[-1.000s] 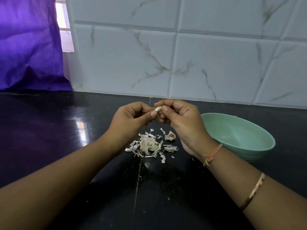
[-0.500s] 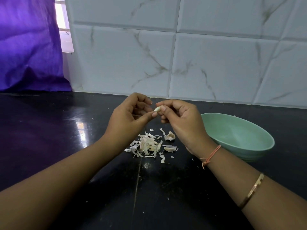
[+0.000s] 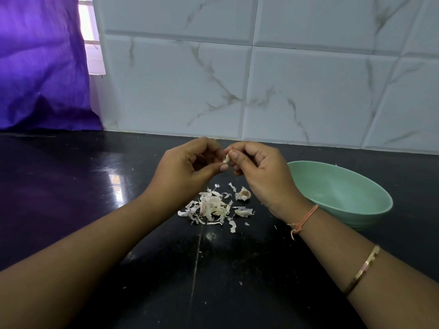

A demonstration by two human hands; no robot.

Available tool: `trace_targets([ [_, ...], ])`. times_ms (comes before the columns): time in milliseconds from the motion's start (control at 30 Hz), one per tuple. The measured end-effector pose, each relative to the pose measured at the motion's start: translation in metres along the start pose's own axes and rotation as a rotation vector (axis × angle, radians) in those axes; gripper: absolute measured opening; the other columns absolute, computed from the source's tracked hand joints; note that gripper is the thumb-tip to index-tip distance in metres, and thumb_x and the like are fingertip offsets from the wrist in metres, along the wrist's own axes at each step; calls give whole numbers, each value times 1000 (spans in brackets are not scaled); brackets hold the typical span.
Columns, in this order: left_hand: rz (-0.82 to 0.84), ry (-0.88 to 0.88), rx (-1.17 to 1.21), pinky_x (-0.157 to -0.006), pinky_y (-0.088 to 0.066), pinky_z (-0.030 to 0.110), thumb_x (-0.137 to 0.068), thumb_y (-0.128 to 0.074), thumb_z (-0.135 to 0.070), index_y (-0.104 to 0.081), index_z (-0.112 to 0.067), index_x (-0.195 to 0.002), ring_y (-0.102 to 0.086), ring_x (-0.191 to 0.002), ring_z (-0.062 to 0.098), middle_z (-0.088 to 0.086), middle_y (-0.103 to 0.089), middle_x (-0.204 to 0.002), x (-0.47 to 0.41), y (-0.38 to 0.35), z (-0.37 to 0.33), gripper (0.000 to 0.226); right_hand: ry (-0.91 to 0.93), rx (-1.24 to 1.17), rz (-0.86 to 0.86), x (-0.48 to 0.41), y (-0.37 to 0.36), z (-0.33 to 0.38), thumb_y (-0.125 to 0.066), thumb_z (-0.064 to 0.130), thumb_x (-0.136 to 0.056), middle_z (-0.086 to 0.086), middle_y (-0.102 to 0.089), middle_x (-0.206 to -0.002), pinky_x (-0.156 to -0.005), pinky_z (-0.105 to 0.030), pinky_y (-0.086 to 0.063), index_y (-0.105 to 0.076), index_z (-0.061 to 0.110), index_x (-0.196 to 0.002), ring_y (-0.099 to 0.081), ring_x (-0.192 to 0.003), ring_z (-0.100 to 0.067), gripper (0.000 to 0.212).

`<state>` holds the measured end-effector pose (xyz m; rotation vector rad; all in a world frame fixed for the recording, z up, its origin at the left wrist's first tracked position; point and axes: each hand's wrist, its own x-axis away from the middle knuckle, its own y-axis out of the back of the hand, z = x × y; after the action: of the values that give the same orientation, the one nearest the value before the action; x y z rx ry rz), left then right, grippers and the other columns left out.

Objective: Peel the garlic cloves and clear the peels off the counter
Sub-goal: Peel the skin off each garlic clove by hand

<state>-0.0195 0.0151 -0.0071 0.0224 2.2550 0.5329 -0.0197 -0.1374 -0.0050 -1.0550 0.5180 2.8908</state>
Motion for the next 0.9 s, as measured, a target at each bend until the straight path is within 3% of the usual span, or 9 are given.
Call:
trace_targets([
  [433, 10, 22, 13, -54, -38, 10, -75, -73, -12, -62, -16, -75, -49, -56, 2, -3, -60, -66, 0, 0, 1, 12, -21, -7, 4, 1, 0, 0, -55, 9, -92, 8, -62, -69, -68, -34, -52, -67, 23, -81, -54, -64, -3, 21],
  [733, -66, 94, -3, -53, -38, 12, -80, -70, -13, -57, -19, -75, -48, -55, 2, -9, -56, -64, -1, 0, 6, 15, -129, -256, 8, 2, -2, 5, -58, 1, -88, -6, -69, -78, -70, -21, -53, -69, 14, -89, -62, -70, -9, 18],
  [833, -127, 154, 50, -55, -40, 10, -78, -72, -17, -59, -17, -75, -51, -58, -1, -9, -58, -66, -2, -1, 5, 14, -147, -323, 23, 3, -2, 5, -62, -5, -83, -5, -68, -80, -73, -23, -55, -68, 10, -93, -63, -74, -12, 19],
  [900, -152, 209, 82, -58, -45, 17, -77, -73, -22, -61, -17, -75, -53, -62, 2, -7, -61, -67, -1, -1, 5, 13, -145, -325, 29, 4, -3, 4, -64, -6, -80, -1, -67, -80, -77, -28, -56, -67, 11, -92, -62, -76, -11, 21],
])
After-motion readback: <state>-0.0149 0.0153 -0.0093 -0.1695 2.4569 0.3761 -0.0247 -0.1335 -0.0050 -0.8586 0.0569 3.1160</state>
